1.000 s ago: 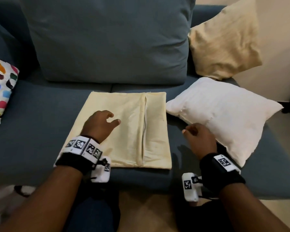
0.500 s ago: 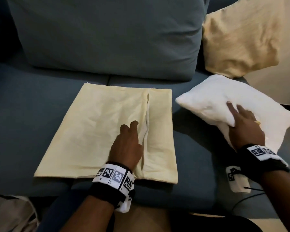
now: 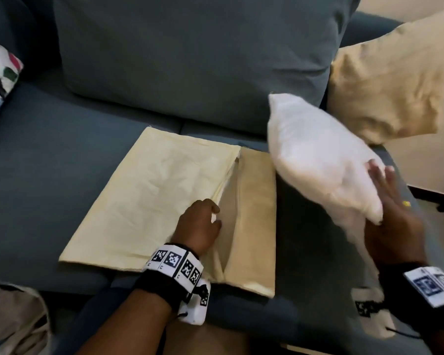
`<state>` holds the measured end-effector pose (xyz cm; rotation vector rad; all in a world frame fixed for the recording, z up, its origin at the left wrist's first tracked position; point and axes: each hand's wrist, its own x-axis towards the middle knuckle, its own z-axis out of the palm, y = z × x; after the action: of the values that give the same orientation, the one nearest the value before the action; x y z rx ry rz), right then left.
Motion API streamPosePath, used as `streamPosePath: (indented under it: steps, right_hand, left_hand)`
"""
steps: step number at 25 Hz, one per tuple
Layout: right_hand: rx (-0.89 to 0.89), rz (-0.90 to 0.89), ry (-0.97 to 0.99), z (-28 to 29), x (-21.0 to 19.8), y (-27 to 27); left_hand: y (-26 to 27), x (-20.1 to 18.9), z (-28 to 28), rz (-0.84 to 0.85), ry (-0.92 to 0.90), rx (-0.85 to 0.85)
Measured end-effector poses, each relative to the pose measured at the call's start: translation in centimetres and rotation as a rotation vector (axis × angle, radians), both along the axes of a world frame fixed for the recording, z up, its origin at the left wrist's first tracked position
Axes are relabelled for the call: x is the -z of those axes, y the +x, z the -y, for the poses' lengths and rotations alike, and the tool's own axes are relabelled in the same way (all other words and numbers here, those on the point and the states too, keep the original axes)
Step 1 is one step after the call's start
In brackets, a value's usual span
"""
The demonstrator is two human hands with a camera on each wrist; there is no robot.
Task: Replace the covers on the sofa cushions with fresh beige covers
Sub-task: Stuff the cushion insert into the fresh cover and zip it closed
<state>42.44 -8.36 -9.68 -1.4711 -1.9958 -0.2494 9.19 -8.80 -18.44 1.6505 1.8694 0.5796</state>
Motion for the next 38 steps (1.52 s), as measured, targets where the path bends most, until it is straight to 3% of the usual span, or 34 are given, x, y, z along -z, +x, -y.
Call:
streamPosePath:
  steps: [3, 5, 7, 9, 11, 15, 18, 19, 21, 23, 27, 31, 34, 36, 38]
  right_hand:
    - [-0.276, 0.366, -0.440, 1.3, 2.8, -3.5]
    - [-0.326, 0.576, -0.569, 1.6, 3.1, -3.9]
    - [-0.323, 0.573, -0.441, 0.4, 0.7, -4.7]
    - [-0.322, 0.456, -0.325, -2.7, -2.7, -6.2]
    - [-0.336, 0.468, -0.315, -6.5, -5.2, -8.9]
    - [-0.276, 0.689, -0.575, -13.5, -5.0, -14.9]
    - [-0.267, 0.909, -0.850, -17.2, -3.4, -16.9]
    - [-0.278, 0.951, -0.943, -17.6, -2.4, -17.2]
    - [-0.333, 1.003, -1.034, -16.9, -0.8, -16.9]
    - [-0.411, 1.042, -0.992, -15.5, -0.4, -16.8]
    - [-0.510, 0.925, -0.921, -12.5, -2.1, -16.2]
    - [-0.617, 0.746, -0.935, -11.2, -5.0, -14.3]
    - [-0.614, 0.955, -0.920, -11.1, -5.5, -14.5]
    - [-0.655, 1.142, -0.900, -9.9, -4.2, -16.6]
    - [-0.730, 1.214, -0.851, -9.3, -2.5, -18.8]
  left_hand:
    - [-0.6, 0.4, -0.5, 0.013, -0.053, -0.033]
    - [-0.8, 0.6, -0.5, 0.138, -0.108, -0.045]
    - [-0.7, 0.7, -0.3, 0.326, -0.121, -0.070]
    - [-0.7, 0.6, -0.7, 0.265, -0.127, -0.082]
    - [-0.6, 0.2, -0.7, 0.218, -0.098, -0.112]
    - [-0.9, 0.8, -0.4, 0.137, -0.007, 0.008]
    - [-1.0, 1.1, -1.1, 0.144, -0.011, -0.007]
    - [-1.2, 0.9, -1.3, 0.075, 0.012, -0.028]
    - [-1.7, 0.0, -2.0, 0.135, 0.106, -0.185]
    - [-2.3, -0.2, -2.5, 0.232, 0.182, -0.264]
    - [-1.6, -0.8, -2.3, 0.163, 0.290, -0.210]
    - [-2.3, -0.9, -2.0, 0.187, 0.205, -0.248]
    - [-1.9, -2.0, -1.2, 0.202, 0.339, -0.172]
    - [-1.1, -2.7, -0.9, 0.206, 0.490, -0.117]
    - [-0.6, -2.8, -0.8, 0.216, 0.573, -0.117]
